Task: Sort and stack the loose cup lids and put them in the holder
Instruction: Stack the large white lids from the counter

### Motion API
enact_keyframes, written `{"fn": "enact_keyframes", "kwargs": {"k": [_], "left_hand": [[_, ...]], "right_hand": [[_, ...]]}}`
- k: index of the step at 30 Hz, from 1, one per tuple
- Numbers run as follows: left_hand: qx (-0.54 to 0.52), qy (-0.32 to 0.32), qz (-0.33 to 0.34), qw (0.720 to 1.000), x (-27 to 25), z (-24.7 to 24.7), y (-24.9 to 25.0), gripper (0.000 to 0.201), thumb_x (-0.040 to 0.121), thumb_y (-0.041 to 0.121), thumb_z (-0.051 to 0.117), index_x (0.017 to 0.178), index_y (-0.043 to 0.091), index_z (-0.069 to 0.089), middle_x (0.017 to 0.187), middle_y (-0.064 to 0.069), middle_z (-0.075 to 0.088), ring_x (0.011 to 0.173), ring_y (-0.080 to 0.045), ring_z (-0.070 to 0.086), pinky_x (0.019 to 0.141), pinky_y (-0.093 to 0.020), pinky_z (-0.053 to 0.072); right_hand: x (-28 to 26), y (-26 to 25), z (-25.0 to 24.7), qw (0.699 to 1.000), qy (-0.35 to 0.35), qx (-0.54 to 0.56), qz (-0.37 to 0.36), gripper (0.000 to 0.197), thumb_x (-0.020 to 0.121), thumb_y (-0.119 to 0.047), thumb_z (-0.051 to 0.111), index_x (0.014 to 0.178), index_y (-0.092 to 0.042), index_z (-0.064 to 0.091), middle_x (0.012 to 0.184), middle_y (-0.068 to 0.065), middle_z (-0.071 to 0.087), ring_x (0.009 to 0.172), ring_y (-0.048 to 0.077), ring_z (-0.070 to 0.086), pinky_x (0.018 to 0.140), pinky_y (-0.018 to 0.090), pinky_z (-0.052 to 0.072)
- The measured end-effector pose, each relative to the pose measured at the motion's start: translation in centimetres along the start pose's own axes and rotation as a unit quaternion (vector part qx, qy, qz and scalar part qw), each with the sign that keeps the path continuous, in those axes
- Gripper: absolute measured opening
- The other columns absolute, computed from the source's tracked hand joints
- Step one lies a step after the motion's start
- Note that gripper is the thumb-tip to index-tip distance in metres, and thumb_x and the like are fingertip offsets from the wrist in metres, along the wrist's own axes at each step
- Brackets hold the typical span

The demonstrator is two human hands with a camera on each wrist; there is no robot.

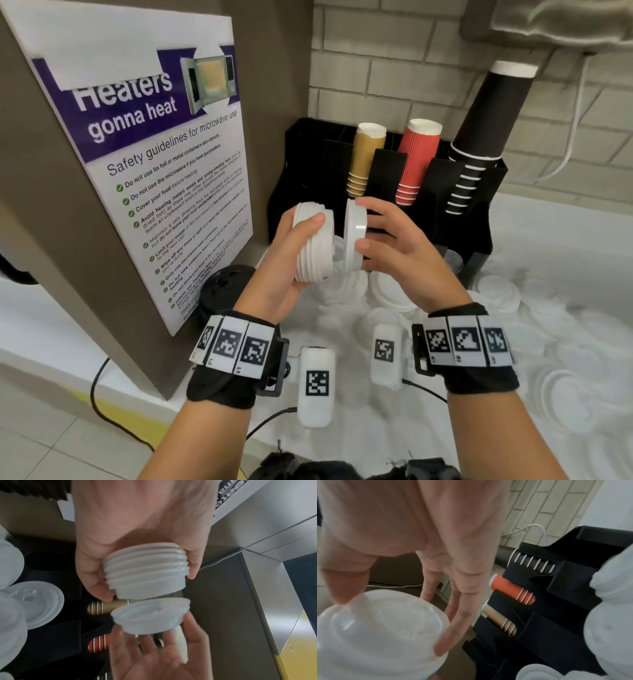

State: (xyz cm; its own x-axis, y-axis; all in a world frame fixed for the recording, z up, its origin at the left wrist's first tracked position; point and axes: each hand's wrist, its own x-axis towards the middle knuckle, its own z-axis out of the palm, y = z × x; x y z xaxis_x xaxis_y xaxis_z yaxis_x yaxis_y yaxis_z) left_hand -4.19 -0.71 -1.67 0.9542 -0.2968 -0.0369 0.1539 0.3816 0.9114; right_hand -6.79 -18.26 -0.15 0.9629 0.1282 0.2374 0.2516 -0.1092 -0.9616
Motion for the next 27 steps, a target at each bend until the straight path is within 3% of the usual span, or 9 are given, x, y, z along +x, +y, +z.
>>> {"fn": "enact_keyframes", "kwargs": {"k": [4,7,11,16,20,22,23,24,27], "left_hand": [[0.010,-0.016,-0.002,1.000,-0.1,0.5,-0.2,0.058,0.079,0.047,0.060,0.133,0.030,0.050,0.129,-0.009,0.060,0.111,-0.025,0.062,0.077,-0.036,0.052],[0.013,-0.013,0.002,1.000,0.0,0.8,-0.3,0.061,0.079,0.048,0.058,0.136,0.028,0.048,0.131,-0.012,0.058,0.113,-0.028,0.061,0.081,-0.038,0.050],[0.008,-0.005,0.009,1.000,0.2,0.8,-0.2,0.062,0.080,0.049,0.058,0.137,0.027,0.047,0.128,-0.012,0.059,0.104,-0.022,0.063,0.081,-0.041,0.050],[0.004,0.001,0.001,1.000,0.4,0.5,-0.1,0.066,0.079,0.045,0.060,0.140,0.023,0.044,0.137,-0.019,0.053,0.122,-0.040,0.055,0.085,-0.049,0.051],[-0.024,0.042,0.023,0.999,0.6,-0.5,1.0,0.069,0.075,0.040,0.062,0.138,0.018,0.046,0.129,-0.016,0.058,0.101,-0.024,0.064,0.069,-0.037,0.057],[-0.037,0.072,0.043,0.996,0.8,-1.3,1.8,0.071,0.072,0.040,0.063,0.137,0.017,0.046,0.114,-0.008,0.061,0.089,-0.016,0.064,0.064,-0.034,0.057],[-0.039,0.085,0.050,0.994,0.9,-1.6,2.3,0.072,0.071,0.040,0.063,0.137,0.016,0.046,0.106,-0.005,0.063,0.083,-0.014,0.065,0.062,-0.033,0.057],[-0.039,0.094,0.056,0.993,1.0,-1.9,2.8,0.073,0.071,0.040,0.063,0.137,0.015,0.046,0.100,-0.002,0.063,0.078,-0.012,0.066,0.060,-0.033,0.057],[-0.034,0.099,0.066,0.992,1.1,-2.5,3.6,0.069,0.071,0.040,0.065,0.135,0.018,0.049,0.095,0.002,0.067,0.076,-0.010,0.069,0.058,-0.032,0.055]], "right_hand": [[0.4,-0.3,0.3,0.998,-0.038,-0.023,-0.053,0.062,0.080,-0.014,0.067,0.137,-0.026,0.047,0.133,-0.004,0.054,0.121,0.015,0.054,0.091,0.034,0.051],[0.5,-0.2,0.6,0.996,-0.051,-0.029,-0.070,0.063,0.077,-0.007,0.068,0.135,-0.023,0.049,0.134,-0.005,0.052,0.120,0.011,0.053,0.084,0.025,0.053],[0.8,0.0,0.8,0.995,-0.058,-0.023,-0.072,0.060,0.077,-0.008,0.072,0.130,-0.026,0.051,0.130,-0.007,0.053,0.117,0.008,0.054,0.079,0.027,0.054],[1.4,0.0,1.2,0.994,-0.071,-0.027,-0.080,0.059,0.075,-0.012,0.073,0.129,-0.026,0.052,0.127,-0.010,0.054,0.115,0.006,0.055,0.079,0.027,0.055],[3.4,0.5,1.5,0.997,-0.055,-0.011,-0.055,0.042,0.087,-0.029,0.064,0.126,-0.038,0.052,0.127,-0.004,0.056,0.115,0.009,0.058,0.089,0.027,0.053],[5.2,1.4,2.1,0.998,-0.025,-0.060,-0.005,0.029,0.095,-0.025,0.054,0.123,-0.028,0.058,0.118,-0.002,0.061,0.106,0.010,0.060,0.085,0.022,0.052],[6.1,2.0,2.6,0.987,-0.054,-0.152,0.010,0.028,0.096,-0.021,0.052,0.123,-0.021,0.060,0.115,-0.001,0.063,0.102,0.010,0.058,0.084,0.020,0.048],[6.7,2.8,3.3,0.955,-0.123,-0.268,0.022,0.030,0.096,-0.019,0.052,0.125,-0.019,0.059,0.115,0.000,0.063,0.100,0.009,0.056,0.084,0.019,0.044],[7.0,5.0,6.3,0.799,-0.336,-0.494,0.073,0.049,0.090,-0.033,0.059,0.137,-0.033,0.043,0.114,-0.002,0.058,0.099,0.014,0.053,0.088,0.025,0.041]]}}
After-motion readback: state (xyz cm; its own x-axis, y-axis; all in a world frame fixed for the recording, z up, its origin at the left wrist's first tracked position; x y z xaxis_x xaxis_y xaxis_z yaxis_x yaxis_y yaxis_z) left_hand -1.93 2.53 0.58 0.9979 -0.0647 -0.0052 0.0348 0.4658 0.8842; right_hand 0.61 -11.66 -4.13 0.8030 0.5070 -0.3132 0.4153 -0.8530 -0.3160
